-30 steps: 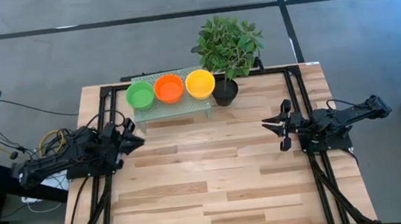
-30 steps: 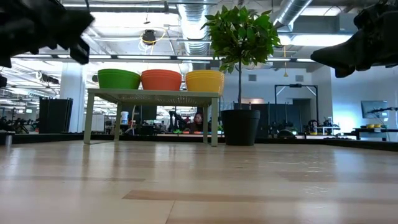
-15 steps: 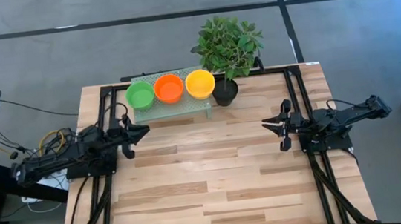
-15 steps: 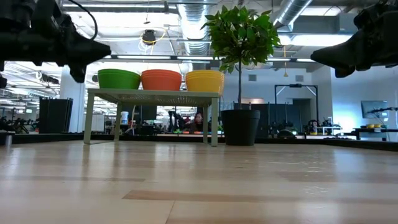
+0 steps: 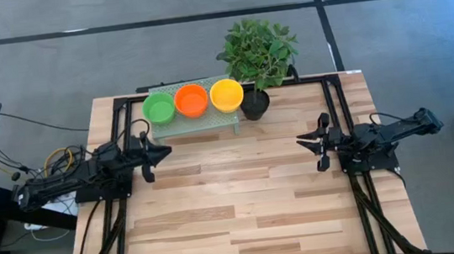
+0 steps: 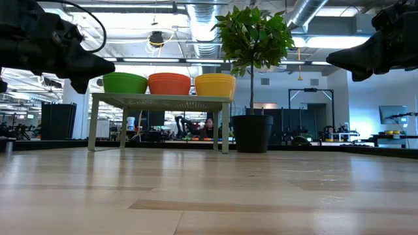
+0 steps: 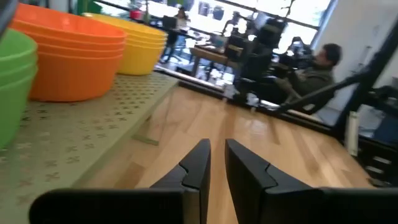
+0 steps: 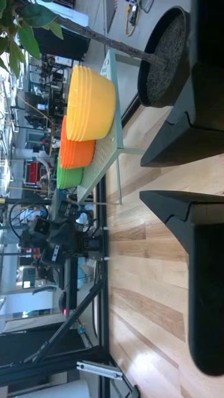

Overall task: Pick & Place Mini bowls
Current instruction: Return to Home Position

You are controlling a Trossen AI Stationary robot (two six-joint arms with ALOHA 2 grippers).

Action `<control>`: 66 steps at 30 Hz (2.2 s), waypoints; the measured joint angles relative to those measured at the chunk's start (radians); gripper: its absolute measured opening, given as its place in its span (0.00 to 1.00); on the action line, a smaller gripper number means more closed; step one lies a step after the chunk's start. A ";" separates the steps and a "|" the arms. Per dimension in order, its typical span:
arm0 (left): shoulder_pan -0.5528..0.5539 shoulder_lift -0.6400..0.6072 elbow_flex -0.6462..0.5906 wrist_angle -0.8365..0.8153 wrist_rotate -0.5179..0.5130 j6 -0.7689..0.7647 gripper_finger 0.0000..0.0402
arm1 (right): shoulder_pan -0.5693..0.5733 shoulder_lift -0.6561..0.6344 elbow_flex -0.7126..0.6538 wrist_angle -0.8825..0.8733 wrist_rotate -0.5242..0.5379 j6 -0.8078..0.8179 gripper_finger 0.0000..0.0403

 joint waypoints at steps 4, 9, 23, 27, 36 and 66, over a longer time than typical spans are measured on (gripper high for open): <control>0.000 -0.002 0.000 -0.003 -0.031 0.001 0.12 | 0.000 0.000 0.000 0.000 0.000 0.000 0.16; 0.000 -0.001 0.000 -0.003 -0.031 0.001 0.12 | 0.000 0.000 0.000 0.000 0.000 0.000 0.16; 0.000 -0.001 0.000 0.000 -0.024 0.001 0.12 | 0.000 0.000 0.000 0.000 0.000 0.000 0.16; 0.000 -0.001 0.000 0.001 -0.023 0.001 0.12 | 0.000 0.000 0.000 0.000 0.000 0.000 0.16; 0.000 -0.001 0.000 0.001 -0.024 0.001 0.12 | 0.000 0.000 0.000 0.001 0.000 0.000 0.16; 0.000 -0.001 0.000 0.002 -0.023 0.001 0.12 | 0.000 0.000 0.000 0.000 0.000 0.000 0.16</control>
